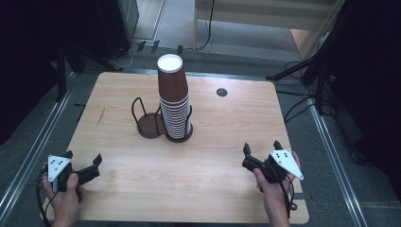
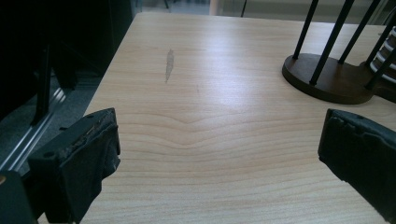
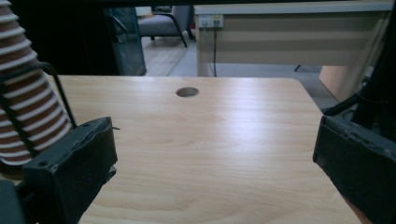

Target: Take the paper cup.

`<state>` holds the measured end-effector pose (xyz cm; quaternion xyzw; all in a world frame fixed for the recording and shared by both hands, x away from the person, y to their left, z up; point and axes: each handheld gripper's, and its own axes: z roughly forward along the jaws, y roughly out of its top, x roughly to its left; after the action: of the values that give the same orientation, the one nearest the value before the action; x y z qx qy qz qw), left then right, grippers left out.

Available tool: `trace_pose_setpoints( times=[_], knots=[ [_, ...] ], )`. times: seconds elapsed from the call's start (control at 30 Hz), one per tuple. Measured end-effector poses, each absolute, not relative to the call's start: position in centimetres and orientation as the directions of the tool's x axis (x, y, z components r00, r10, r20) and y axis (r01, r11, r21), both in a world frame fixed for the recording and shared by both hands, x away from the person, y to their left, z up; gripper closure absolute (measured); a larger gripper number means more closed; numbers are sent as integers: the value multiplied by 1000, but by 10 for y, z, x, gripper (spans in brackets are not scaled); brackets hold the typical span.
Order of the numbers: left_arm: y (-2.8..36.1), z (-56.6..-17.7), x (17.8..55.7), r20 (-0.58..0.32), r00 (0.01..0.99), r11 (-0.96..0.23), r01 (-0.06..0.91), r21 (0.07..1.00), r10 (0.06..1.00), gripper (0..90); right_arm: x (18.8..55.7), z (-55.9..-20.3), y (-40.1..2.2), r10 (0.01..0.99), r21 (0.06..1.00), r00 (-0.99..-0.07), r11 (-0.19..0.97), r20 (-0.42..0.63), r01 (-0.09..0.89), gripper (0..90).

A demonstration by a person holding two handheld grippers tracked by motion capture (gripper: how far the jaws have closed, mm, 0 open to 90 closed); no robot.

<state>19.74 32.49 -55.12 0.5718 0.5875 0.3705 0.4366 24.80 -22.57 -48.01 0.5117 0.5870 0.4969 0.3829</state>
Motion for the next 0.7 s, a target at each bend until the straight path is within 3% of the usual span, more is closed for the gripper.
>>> trace_pose_setpoints(
  times=[0.7],
  knots=[
    [327,-551,197,-105,43,84,348,934,994,0,275,-452,-156,954,984,-296,1,53,178,0]
  ],
)
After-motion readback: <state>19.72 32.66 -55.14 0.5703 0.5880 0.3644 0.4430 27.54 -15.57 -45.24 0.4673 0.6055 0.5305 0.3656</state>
